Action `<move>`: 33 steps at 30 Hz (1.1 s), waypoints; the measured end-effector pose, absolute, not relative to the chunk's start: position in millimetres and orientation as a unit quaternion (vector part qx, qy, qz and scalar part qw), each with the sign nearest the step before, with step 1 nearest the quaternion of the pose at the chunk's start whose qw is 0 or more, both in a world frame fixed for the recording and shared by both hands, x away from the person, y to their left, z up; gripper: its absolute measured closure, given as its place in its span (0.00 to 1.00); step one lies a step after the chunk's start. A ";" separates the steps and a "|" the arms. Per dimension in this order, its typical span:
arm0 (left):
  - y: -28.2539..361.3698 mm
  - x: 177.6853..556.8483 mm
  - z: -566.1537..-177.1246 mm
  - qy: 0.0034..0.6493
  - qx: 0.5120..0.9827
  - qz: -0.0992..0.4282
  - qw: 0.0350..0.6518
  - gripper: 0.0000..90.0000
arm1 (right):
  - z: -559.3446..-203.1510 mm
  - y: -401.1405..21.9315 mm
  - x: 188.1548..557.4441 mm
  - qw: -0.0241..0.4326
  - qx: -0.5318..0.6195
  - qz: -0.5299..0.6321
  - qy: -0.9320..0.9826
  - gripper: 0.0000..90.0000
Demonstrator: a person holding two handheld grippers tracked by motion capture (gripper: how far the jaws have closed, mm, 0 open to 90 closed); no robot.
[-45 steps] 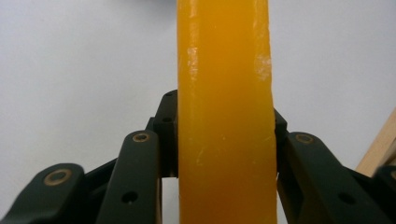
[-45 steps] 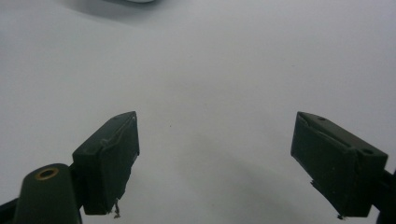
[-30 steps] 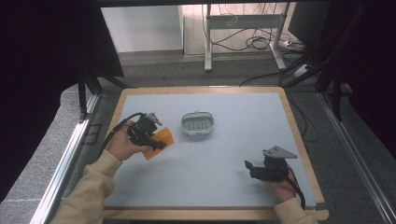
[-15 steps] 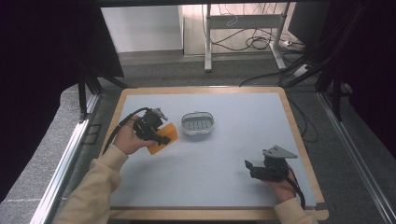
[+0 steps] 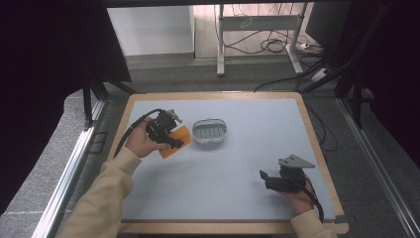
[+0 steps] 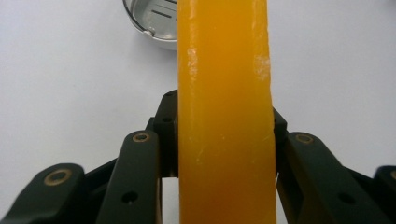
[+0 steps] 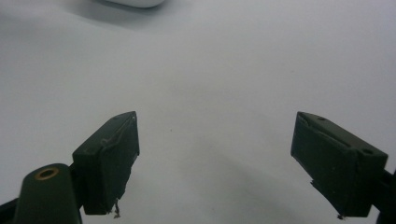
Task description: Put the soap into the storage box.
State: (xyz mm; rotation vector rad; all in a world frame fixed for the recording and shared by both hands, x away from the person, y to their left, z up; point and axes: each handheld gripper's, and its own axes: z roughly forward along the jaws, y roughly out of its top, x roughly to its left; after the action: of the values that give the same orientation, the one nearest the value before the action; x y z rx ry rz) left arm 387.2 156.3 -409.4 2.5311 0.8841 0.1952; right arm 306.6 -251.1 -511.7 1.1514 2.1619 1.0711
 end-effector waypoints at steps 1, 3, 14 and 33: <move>156.3 387.2 -409.4 0.320 0.917 0.071 0.225 0.69 | -511.7 -251.1 306.6 0.232 0.419 0.390 0.787 0.18; 154.0 389.6 -409.4 0.319 0.918 0.071 0.223 0.69 | -512.0 -251.3 307.0 0.231 0.419 0.390 0.787 0.18; 144.2 399.1 -404.0 0.306 0.924 0.071 0.219 0.69 | -512.4 -252.4 307.4 0.230 0.421 0.390 0.786 0.18; 128.2 416.0 -391.0 0.282 0.928 0.071 0.231 0.69 | -512.8 -253.4 308.3 0.228 0.423 0.389 0.786 0.18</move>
State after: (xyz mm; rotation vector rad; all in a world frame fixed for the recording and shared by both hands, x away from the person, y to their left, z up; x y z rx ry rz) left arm 416.0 128.2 -391.0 2.5535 0.7762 0.1960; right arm 308.3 -253.4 -512.8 1.1639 2.1647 1.0699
